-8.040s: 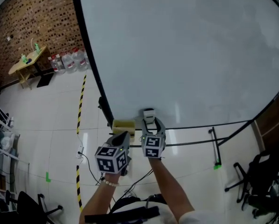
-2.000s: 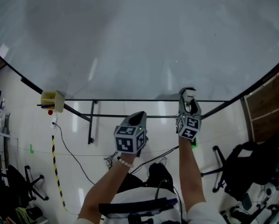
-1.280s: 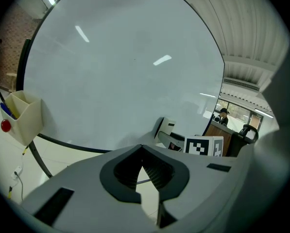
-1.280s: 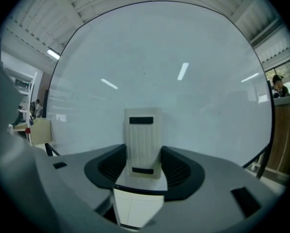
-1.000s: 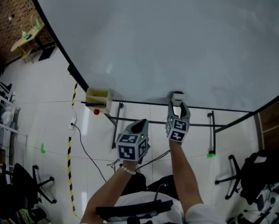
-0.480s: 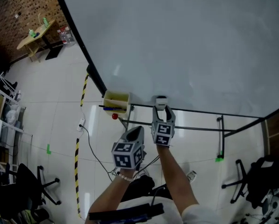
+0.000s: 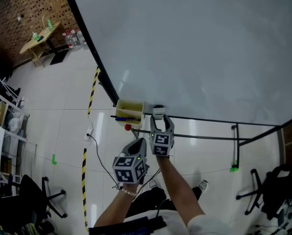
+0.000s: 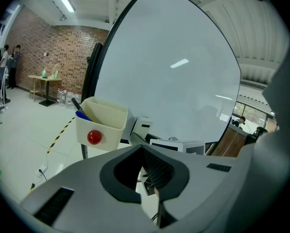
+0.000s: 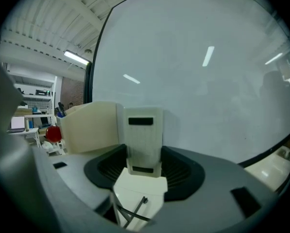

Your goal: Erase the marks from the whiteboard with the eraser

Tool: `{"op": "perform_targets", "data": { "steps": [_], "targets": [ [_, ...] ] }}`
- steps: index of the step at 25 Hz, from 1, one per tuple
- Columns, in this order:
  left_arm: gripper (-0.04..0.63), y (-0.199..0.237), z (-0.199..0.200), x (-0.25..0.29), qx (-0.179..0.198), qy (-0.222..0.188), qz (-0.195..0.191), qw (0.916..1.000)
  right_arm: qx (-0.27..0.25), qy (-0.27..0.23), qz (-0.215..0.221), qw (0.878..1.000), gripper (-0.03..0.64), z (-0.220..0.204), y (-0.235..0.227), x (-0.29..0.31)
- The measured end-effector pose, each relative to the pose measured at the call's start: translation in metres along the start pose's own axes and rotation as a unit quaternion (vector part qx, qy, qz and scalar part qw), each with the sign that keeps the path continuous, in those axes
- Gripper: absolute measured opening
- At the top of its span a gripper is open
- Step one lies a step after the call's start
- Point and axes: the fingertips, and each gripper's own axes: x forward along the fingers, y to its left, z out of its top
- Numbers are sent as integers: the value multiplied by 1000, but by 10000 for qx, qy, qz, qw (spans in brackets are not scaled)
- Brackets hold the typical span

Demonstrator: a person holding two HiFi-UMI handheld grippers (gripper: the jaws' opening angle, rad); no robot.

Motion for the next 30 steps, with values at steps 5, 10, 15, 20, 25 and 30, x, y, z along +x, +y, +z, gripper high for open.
{"op": "perform_targets", "data": {
  "steps": [5,10,15,20,25,30],
  "targets": [
    [-12,12,-2,-3,-4,28,80,10000,72,-3,62,10000,252,-6,13,8],
    [-12,9,-3,1,44,52,96,9999,-319,117,-554,9979,252,-9,-9,0],
    [-12,-11,-4,12,110,105,-43,9999,-441,80,-623,9971,252,-10,-36,-8],
    [-12,-34,-7,22,169,137,-150,9997,-173,-55,-813,9965,252,-7,-72,-24],
    [-12,-59,-9,34,204,167,-224,9994,22,-140,-895,9959,255,-6,-121,-42],
    [-12,-90,-10,46,308,144,-314,9989,82,-143,-969,9952,252,-5,-163,-60]
  ]
}}
